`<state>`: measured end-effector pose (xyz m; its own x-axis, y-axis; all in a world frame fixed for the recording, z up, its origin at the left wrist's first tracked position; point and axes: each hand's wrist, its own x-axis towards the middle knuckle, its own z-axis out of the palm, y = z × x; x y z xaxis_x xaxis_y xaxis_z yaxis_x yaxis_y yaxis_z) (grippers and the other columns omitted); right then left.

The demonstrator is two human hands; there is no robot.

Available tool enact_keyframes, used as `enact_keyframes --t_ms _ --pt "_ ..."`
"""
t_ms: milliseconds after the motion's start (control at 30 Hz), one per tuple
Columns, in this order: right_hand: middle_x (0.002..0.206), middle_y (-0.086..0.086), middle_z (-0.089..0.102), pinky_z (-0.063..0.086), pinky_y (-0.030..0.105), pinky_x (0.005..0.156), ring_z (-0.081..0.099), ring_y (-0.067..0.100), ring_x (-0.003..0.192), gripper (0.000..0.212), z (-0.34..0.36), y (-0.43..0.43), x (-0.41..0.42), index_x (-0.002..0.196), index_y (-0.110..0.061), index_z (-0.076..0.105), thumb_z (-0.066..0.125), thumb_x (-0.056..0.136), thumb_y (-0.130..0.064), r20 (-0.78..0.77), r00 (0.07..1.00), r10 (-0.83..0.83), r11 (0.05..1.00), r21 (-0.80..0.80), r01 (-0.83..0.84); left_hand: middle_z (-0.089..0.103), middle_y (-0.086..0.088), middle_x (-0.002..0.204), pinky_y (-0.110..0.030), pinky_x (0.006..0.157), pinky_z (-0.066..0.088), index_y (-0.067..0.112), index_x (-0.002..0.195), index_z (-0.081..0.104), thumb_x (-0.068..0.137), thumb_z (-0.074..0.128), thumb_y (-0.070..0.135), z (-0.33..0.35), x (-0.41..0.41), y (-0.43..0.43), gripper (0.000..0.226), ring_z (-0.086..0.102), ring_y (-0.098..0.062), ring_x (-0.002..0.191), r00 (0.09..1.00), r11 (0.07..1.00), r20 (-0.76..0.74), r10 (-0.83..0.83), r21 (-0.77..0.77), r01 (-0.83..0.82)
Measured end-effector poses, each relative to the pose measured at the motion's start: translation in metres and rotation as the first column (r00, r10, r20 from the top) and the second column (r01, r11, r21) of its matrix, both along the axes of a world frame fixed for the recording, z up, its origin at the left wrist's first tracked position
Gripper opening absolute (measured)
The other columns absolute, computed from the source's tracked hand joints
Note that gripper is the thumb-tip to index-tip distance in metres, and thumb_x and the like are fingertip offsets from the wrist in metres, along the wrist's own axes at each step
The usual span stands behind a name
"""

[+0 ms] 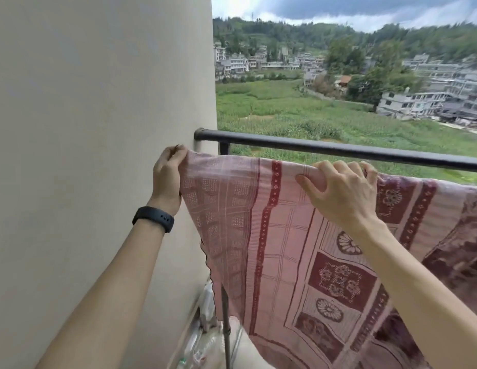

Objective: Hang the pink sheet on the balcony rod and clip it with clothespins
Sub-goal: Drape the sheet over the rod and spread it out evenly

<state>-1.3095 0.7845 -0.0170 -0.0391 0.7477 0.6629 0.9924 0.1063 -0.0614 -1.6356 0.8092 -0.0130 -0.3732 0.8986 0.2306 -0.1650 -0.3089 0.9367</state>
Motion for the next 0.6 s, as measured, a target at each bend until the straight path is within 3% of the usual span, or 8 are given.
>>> enact_keyframes --t_ms 67,133,167,233,333,467,533,600 --pt "0.13 0.005 0.061 0.017 0.05 0.116 0.049 0.03 0.125 0.046 -0.017 -0.004 -0.003 0.13 -0.025 0.059 0.049 0.096 -0.055 -0.047 0.998 0.037 0.995 0.1 -0.032 0.065 0.002 0.091 -0.032 0.07 0.051 0.026 0.088 0.065 0.095 0.058 0.038 -0.025 -0.003 0.0 0.015 0.061 -0.017 0.082 0.998 0.998 -0.059 -0.016 -0.057 0.012" --pt "0.15 0.008 0.044 0.006 0.052 0.122 0.033 0.03 0.143 0.055 -0.039 -0.008 -0.012 0.147 -0.022 0.043 0.052 0.097 -0.044 0.008 0.999 0.035 0.991 0.129 -0.036 0.068 0.0 0.096 -0.027 0.062 0.051 0.025 0.097 0.065 0.097 0.056 0.039 -0.052 -0.012 -0.001 0.017 0.063 -0.017 0.077 0.991 0.982 -0.131 0.024 -0.18 -0.048" --pt "0.157 0.009 0.035 0.002 0.053 0.122 0.024 0.031 0.148 0.062 -0.047 -0.009 -0.016 0.152 -0.02 0.035 0.053 0.097 -0.041 0.02 0.999 0.028 0.992 0.119 -0.03 0.068 -0.001 0.097 -0.026 0.058 0.049 0.024 0.101 0.065 0.097 0.055 0.04 -0.062 -0.017 -0.001 0.02 0.062 -0.016 0.073 0.99 0.97 -0.139 -0.001 -0.24 -0.033" --pt "0.161 0.011 0.026 -0.002 0.056 0.121 0.015 0.031 0.151 0.073 -0.051 -0.009 -0.026 0.155 -0.016 0.028 0.057 0.093 -0.043 0.01 1.0 0.007 0.995 0.102 -0.008 0.071 -0.004 0.099 -0.03 0.067 0.051 0.02 0.107 0.066 0.095 0.051 0.05 -0.072 -0.022 -0.001 0.035 0.065 -0.018 0.075 0.983 0.937 -0.113 -0.146 -0.333 0.101" --pt "0.159 0.009 0.03 -0.005 0.062 0.118 0.017 0.03 0.151 0.077 -0.043 -0.002 -0.043 0.149 -0.014 0.035 0.062 0.086 -0.048 -0.027 0.999 0.021 0.995 0.094 -0.019 0.073 -0.005 0.101 -0.036 0.083 0.049 0.019 0.112 0.065 0.087 0.055 0.061 -0.086 -0.019 -0.003 0.051 0.068 -0.019 0.087 0.945 0.882 -0.102 -0.311 -0.401 0.247" --pt "0.155 0.007 0.036 -0.001 0.067 0.116 0.025 0.027 0.148 0.066 -0.032 0.013 -0.076 0.143 -0.018 0.042 0.054 0.088 -0.053 0.019 0.996 0.087 0.994 0.067 -0.088 0.067 -0.01 0.096 -0.043 0.083 0.053 0.004 0.116 0.062 0.084 0.071 0.042 -0.119 -0.014 -0.008 0.05 0.062 -0.023 0.083 0.922 0.866 -0.192 -0.336 -0.449 0.221" --pt "0.153 0.006 0.039 0.001 0.067 0.115 0.029 0.026 0.146 0.065 -0.029 0.024 -0.095 0.142 -0.019 0.042 0.051 0.089 -0.054 0.05 0.993 0.106 0.993 0.036 -0.108 0.065 -0.01 0.088 -0.046 0.077 0.053 -0.006 0.102 0.065 0.091 0.065 0.045 -0.125 -0.028 -0.006 0.052 0.058 -0.022 0.078 0.937 0.911 -0.255 -0.239 -0.392 0.126" --pt "0.15 0.005 0.043 0.002 0.067 0.115 0.033 0.025 0.143 0.064 -0.026 0.033 -0.114 0.143 -0.018 0.041 0.049 0.091 -0.054 0.067 0.988 0.136 0.991 0.007 -0.137 0.065 -0.008 0.083 -0.037 0.07 0.047 0.0 0.094 0.067 0.092 0.059 0.051 -0.123 -0.05 0.0 0.052 0.056 -0.02 0.075 0.939 0.95 -0.334 -0.082 -0.312 -0.028"
